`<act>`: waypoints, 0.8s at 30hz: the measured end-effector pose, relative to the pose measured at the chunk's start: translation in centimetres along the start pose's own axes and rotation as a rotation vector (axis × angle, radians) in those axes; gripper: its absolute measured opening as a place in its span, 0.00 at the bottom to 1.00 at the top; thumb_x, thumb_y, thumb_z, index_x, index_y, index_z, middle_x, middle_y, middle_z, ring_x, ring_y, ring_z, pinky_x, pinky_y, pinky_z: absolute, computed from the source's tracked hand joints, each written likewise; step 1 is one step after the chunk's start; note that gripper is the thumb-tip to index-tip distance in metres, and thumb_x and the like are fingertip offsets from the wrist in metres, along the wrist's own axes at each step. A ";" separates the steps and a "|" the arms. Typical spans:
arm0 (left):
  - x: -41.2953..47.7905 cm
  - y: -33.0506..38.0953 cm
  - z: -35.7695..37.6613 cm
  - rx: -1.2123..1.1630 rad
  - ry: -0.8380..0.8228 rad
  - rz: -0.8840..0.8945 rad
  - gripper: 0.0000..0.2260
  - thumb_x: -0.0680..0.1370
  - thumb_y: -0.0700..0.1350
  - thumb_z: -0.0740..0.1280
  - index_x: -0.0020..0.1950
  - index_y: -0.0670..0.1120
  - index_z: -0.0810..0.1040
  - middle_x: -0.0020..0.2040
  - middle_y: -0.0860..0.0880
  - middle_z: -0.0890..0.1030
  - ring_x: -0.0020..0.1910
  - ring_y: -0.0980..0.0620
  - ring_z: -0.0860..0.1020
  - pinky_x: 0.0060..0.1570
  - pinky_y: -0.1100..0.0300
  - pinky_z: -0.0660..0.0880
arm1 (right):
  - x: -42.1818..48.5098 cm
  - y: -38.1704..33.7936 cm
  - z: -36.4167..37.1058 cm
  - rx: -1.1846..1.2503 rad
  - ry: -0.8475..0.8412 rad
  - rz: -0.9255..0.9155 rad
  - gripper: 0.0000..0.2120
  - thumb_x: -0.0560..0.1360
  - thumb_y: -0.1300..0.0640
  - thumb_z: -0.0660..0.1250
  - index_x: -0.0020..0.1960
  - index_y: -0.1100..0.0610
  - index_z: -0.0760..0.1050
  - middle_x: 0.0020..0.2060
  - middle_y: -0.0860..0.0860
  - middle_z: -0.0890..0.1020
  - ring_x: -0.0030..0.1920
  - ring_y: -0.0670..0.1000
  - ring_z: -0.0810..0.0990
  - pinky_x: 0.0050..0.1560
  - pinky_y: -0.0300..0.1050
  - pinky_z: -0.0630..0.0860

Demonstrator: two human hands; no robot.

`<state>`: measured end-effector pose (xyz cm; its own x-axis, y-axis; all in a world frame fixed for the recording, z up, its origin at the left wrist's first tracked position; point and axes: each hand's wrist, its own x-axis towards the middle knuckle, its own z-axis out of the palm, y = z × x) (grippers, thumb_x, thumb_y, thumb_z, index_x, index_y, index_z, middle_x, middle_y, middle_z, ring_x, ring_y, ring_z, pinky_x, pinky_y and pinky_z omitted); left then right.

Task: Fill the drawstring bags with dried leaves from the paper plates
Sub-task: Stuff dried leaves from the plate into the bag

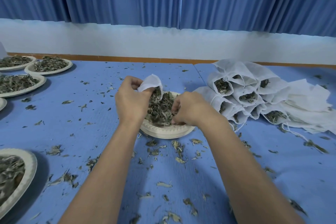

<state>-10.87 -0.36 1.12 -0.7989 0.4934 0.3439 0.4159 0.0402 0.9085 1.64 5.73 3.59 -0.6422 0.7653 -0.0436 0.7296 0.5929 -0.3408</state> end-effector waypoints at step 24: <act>0.6 1.1 -1.0 -0.059 0.067 0.038 0.10 0.72 0.49 0.73 0.47 0.49 0.74 0.37 0.58 0.74 0.31 0.75 0.71 0.28 0.77 0.66 | 0.8 -0.6 3.6 -0.047 0.173 -0.162 0.08 0.74 0.61 0.66 0.36 0.57 0.76 0.28 0.52 0.69 0.39 0.55 0.70 0.37 0.44 0.63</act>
<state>-11.36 -0.87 2.60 -0.8114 0.4339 0.3915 0.4216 -0.0294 0.9063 -0.19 5.12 0.37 -0.7051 0.6881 0.1713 0.6326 0.7195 -0.2864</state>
